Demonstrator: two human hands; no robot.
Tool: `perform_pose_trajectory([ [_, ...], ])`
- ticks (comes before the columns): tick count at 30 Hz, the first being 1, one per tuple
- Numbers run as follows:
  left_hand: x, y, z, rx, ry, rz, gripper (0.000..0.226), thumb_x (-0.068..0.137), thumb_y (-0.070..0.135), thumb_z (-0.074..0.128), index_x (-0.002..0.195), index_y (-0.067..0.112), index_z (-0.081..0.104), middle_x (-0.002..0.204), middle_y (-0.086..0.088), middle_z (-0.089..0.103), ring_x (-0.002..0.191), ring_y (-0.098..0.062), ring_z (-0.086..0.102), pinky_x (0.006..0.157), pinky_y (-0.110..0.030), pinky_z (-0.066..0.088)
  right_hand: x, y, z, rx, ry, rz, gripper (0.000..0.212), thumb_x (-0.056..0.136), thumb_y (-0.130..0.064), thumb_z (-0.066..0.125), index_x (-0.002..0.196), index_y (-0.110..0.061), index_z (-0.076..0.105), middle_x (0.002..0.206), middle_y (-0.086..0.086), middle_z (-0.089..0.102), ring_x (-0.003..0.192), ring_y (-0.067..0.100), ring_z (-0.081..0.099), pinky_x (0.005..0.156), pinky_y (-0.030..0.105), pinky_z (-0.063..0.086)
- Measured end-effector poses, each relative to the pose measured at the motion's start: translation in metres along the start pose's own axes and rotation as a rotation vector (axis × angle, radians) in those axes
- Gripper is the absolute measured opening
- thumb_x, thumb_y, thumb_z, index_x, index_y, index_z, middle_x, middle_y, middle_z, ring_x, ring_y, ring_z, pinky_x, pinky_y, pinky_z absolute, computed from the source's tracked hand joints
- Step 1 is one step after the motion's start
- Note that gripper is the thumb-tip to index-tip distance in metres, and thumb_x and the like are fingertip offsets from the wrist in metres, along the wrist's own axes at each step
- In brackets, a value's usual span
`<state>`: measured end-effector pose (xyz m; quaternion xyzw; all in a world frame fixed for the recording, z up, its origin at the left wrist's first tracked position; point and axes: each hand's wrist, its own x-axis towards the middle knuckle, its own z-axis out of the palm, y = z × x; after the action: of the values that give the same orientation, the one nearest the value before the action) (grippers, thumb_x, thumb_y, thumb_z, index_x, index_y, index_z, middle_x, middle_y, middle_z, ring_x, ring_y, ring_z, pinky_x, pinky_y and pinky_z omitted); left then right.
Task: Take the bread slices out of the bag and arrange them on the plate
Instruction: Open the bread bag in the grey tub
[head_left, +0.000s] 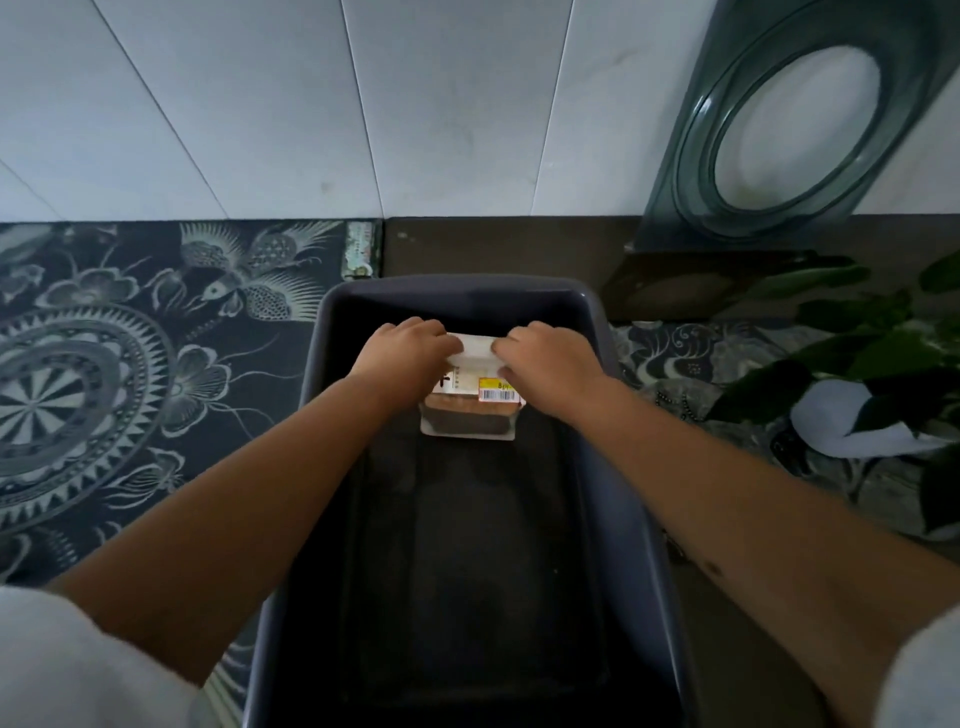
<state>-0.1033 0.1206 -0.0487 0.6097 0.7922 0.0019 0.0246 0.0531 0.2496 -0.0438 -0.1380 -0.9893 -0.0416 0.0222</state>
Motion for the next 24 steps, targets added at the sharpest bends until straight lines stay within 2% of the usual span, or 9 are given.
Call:
perform_pose_trajectory([
  [3,0.009,-0.003,0.000,0.010,0.000,-0.013,0.025,0.087,0.019,0.062,0.112,0.023,0.066,0.108,-0.002,0.068,0.101,-0.026,0.061,0.080,-0.040,0.047,0.008,0.004,0.005,0.021,0.009,0.001,0.011,0.088,-0.028,0.065,0.093,-0.018,0.067,0.081,0.001,0.069,0.074,0.022,0.063,0.049,0.034,0.048],
  [8,0.016,0.001,-0.005,0.051,-0.063,0.017,0.019,0.087,0.013,0.063,0.106,0.017,0.064,0.100,-0.005,0.068,0.095,-0.026,0.063,0.074,-0.037,0.048,0.020,0.006,0.005,0.054,-0.023,0.021,0.003,0.089,-0.019,0.065,0.091,-0.017,0.065,0.081,0.002,0.068,0.071,0.021,0.064,0.050,0.032,0.044],
  [12,0.006,0.002,-0.015,-0.016,-0.064,0.014,0.022,0.089,0.009,0.059,0.110,0.015,0.066,0.095,-0.007,0.067,0.091,-0.028,0.064,0.068,-0.039,0.050,0.013,0.006,-0.005,0.070,-0.023,-0.008,0.003,0.090,-0.015,0.063,0.092,-0.015,0.065,0.081,0.003,0.067,0.072,0.022,0.064,0.056,0.039,0.054],
  [18,-0.042,0.019,-0.041,-0.094,0.022,0.050,0.019,0.091,0.008,0.060,0.106,0.013,0.069,0.092,-0.009,0.068,0.089,-0.031,0.064,0.069,-0.044,0.054,-0.026,-0.012,-0.029,0.112,0.074,-0.055,0.006,0.090,-0.017,0.062,0.090,-0.013,0.068,0.079,0.004,0.067,0.073,0.023,0.062,0.054,0.037,0.052],
  [22,-0.093,0.041,-0.048,-0.128,0.064,0.051,0.018,0.090,0.010,0.064,0.106,0.014,0.070,0.092,-0.007,0.067,0.085,-0.026,0.064,0.066,-0.041,0.054,-0.067,-0.037,-0.045,0.091,0.097,-0.099,0.003,0.086,-0.015,0.065,0.088,-0.014,0.067,0.077,0.003,0.065,0.073,0.023,0.061,0.051,0.036,0.051],
  [24,-0.119,0.055,-0.047,-0.135,0.055,0.050,0.019,0.090,0.012,0.064,0.109,0.016,0.069,0.095,-0.005,0.067,0.088,-0.023,0.063,0.068,-0.042,0.056,-0.091,-0.051,-0.050,0.085,0.085,-0.110,0.004,0.086,-0.013,0.064,0.089,-0.014,0.067,0.078,0.003,0.065,0.074,0.024,0.061,0.051,0.037,0.052],
])
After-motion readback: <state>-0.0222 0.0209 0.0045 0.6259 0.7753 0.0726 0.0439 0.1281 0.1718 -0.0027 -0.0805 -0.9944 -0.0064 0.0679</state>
